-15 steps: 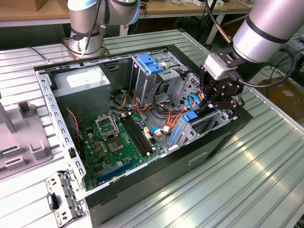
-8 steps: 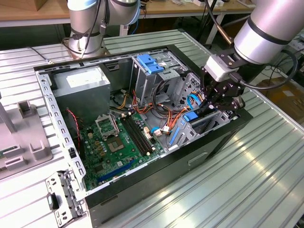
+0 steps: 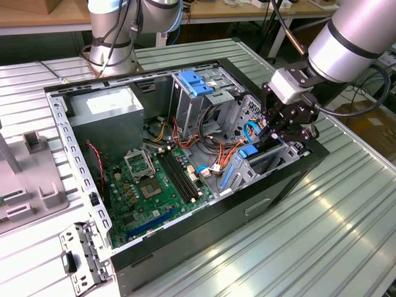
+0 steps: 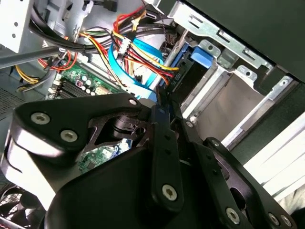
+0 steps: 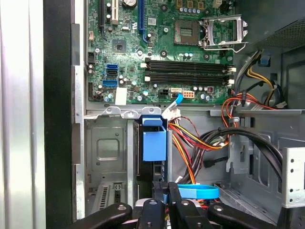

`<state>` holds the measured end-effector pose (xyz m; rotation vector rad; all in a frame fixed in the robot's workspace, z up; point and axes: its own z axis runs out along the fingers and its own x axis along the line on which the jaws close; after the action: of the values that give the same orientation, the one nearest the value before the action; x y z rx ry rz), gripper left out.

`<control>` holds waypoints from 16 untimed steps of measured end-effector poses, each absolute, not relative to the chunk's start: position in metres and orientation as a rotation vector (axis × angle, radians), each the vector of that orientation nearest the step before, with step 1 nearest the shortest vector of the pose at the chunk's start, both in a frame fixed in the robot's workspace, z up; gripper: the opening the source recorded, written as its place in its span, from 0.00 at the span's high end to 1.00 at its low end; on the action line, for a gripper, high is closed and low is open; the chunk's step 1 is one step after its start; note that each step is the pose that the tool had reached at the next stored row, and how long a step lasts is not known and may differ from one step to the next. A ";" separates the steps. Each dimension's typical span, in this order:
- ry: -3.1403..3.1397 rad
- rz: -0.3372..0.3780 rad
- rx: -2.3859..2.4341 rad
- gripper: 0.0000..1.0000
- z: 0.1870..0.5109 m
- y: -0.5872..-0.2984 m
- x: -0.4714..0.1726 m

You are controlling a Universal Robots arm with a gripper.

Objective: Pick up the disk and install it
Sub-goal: 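Insert the second disk wire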

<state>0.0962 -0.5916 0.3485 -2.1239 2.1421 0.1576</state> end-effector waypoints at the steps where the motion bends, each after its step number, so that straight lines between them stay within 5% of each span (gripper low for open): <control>1: 2.140 0.161 -2.122 0.84 0.349 -0.592 0.096; 16: 2.137 0.167 -2.120 0.84 0.346 -0.595 0.097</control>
<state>0.0971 -0.5949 0.3460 -2.1197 2.1368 0.1670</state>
